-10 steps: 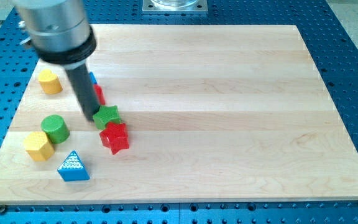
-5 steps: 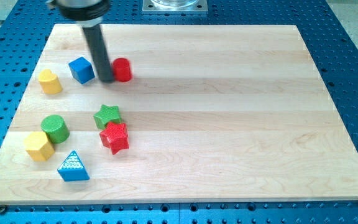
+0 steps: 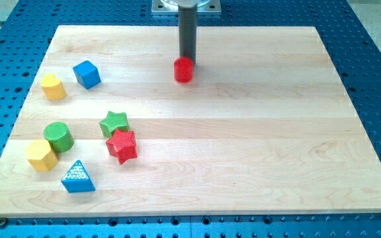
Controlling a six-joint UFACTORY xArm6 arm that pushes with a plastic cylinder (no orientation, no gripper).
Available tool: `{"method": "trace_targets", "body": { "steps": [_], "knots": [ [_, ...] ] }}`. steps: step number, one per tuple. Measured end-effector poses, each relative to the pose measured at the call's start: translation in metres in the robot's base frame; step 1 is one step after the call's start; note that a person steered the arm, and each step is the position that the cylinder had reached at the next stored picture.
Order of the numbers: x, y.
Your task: Push both the red blocks to the center of the board
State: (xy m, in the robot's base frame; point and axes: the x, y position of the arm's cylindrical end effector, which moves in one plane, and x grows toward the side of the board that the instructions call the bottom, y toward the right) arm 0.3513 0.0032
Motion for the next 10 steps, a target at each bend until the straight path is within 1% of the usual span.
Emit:
{"method": "trace_targets", "body": {
  "steps": [1,2,3,4,5,6,7,8,9,10],
  "knots": [
    [0.029,0.028],
    [0.133,0.067],
    [0.227,-0.023],
    [0.213,-0.115],
    [0.190,-0.149],
    [0.151,-0.070],
    [0.163,-0.033],
    [0.176,-0.012],
    [0.124,0.003],
    [0.123,-0.007]
  ]
}}
